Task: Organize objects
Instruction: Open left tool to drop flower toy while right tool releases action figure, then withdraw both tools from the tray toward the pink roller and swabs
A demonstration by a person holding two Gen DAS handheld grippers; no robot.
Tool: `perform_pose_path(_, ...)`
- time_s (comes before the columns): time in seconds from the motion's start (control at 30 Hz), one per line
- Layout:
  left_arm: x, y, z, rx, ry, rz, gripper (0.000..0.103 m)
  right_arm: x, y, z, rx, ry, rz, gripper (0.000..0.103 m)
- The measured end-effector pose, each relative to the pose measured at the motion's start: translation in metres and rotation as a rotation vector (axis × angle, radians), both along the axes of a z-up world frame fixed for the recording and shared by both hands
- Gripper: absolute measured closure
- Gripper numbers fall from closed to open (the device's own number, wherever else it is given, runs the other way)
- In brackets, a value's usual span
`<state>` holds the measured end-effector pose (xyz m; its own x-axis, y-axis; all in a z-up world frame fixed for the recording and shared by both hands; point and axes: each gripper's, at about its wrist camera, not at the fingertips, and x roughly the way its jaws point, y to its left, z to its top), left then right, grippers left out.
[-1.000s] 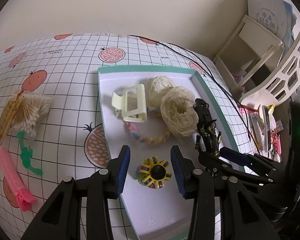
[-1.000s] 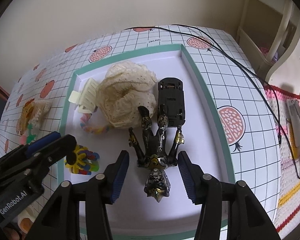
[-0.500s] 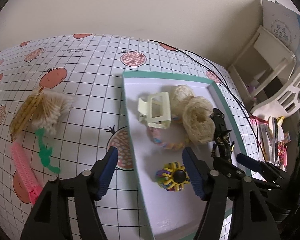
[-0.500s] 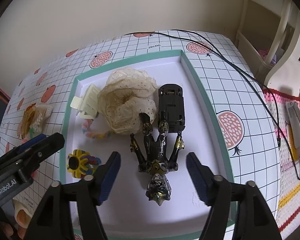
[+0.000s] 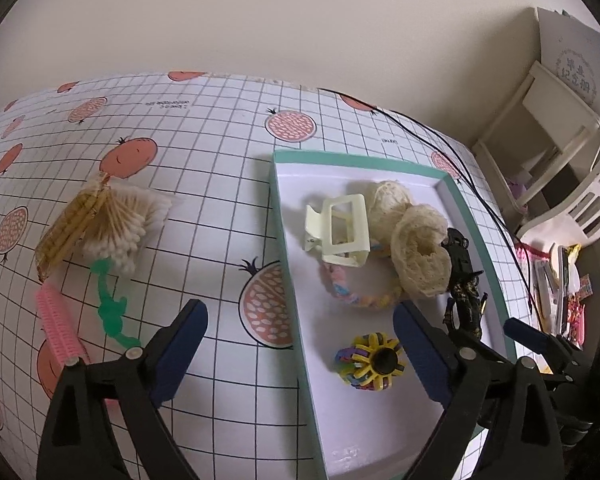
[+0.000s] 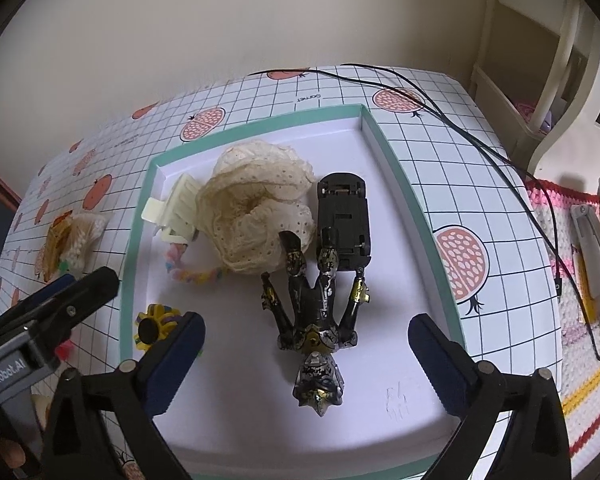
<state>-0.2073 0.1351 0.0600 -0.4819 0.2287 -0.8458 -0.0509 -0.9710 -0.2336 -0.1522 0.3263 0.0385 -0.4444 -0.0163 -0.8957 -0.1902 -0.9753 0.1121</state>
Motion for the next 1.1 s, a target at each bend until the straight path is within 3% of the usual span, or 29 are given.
perform_pose_path(0.63,0.001,-0.012,0.011,-0.038,0.027,0.030,0.007,-0.003,0.000,0.010,0.003,0.035,-0.055,0.000)
perform_pose_path(0.87,0.005,-0.055,0.030,-0.004,0.077,0.121,0.007,-0.009,-0.022,0.021,-0.006,0.082,-0.037,0.000)
perform_pose_path(1.1,0.011,-0.126,0.047,-0.006,0.108,0.260,0.007,-0.017,-0.057,0.034,0.004,0.140,0.028,0.000)
